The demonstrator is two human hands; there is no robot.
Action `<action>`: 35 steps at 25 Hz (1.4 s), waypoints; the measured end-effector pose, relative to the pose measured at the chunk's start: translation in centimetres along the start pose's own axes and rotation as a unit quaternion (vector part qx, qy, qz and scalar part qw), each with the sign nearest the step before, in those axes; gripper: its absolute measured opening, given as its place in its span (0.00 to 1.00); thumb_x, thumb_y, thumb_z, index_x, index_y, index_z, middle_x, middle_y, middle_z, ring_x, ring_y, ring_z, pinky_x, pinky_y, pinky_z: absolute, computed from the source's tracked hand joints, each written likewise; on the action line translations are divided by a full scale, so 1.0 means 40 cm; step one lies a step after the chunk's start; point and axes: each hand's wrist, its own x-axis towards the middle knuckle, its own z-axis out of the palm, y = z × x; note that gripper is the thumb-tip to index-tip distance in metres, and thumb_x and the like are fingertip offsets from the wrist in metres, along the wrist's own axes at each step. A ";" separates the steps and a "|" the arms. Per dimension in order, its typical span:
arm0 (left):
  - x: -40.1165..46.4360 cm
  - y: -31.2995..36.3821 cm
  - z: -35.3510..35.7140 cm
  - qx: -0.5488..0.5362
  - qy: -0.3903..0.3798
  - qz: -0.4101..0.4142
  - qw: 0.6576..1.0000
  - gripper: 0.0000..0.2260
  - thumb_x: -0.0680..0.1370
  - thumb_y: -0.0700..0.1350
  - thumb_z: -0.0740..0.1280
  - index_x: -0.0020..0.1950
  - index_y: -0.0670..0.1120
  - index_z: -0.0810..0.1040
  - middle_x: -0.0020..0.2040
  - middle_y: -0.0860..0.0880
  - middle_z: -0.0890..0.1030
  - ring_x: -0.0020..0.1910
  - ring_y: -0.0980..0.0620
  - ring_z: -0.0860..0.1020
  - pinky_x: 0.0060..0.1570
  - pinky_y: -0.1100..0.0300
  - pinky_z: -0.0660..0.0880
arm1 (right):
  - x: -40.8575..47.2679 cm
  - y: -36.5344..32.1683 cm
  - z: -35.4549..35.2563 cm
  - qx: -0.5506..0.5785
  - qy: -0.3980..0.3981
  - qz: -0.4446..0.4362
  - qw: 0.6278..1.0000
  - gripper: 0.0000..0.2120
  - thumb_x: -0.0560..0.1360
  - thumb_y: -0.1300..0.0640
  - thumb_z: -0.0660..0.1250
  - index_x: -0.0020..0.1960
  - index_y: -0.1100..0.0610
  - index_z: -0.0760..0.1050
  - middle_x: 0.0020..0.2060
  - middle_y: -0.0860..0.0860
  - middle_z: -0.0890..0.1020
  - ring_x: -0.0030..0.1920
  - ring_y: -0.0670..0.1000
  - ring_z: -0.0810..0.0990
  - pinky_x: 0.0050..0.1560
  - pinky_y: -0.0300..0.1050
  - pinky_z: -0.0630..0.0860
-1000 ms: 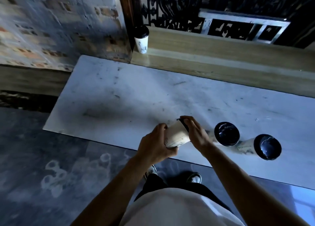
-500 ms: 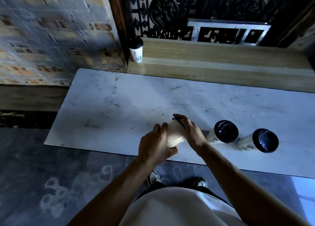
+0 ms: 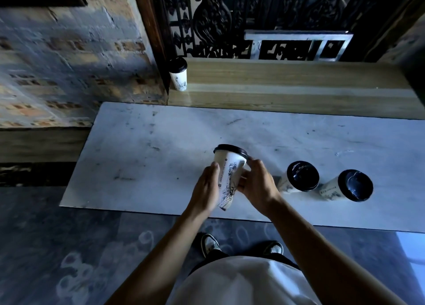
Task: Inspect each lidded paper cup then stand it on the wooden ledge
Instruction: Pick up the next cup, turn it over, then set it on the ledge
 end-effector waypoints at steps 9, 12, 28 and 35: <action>-0.030 0.013 0.009 -0.042 0.029 -0.090 0.995 0.28 0.84 0.62 0.50 0.49 0.46 0.83 0.42 0.45 0.85 0.43 0.46 0.85 0.44 0.52 0.82 | -0.031 0.029 0.000 -0.060 -0.034 -0.029 0.997 0.15 0.83 0.60 0.55 0.65 0.56 0.75 0.50 0.62 0.83 0.48 0.60 0.82 0.50 0.54 0.78; -0.025 0.003 0.007 0.021 0.071 -0.019 0.997 0.23 0.84 0.59 0.54 0.47 0.46 0.81 0.42 0.48 0.84 0.45 0.46 0.83 0.46 0.52 0.80 | -0.028 0.023 -0.009 -0.085 -0.025 -0.037 0.995 0.16 0.84 0.58 0.57 0.69 0.53 0.74 0.52 0.59 0.82 0.48 0.59 0.83 0.50 0.54 0.79; -0.036 0.006 -0.005 0.007 0.184 0.150 0.971 0.10 0.77 0.44 0.70 0.59 0.48 0.82 0.53 0.50 0.85 0.47 0.53 0.83 0.49 0.51 0.82 | -0.030 -0.024 -0.041 -0.092 -0.058 -0.085 0.990 0.15 0.85 0.63 0.55 0.58 0.54 0.80 0.42 0.49 0.89 0.44 0.49 0.86 0.43 0.40 0.82; -0.042 0.004 -0.017 -0.002 0.193 0.167 0.967 0.13 0.77 0.35 0.69 0.57 0.50 0.83 0.51 0.50 0.84 0.44 0.57 0.82 0.50 0.55 0.80 | -0.042 -0.026 -0.044 -0.115 -0.084 -0.110 0.984 0.15 0.83 0.65 0.58 0.64 0.63 0.79 0.52 0.61 0.86 0.51 0.55 0.86 0.51 0.44 0.83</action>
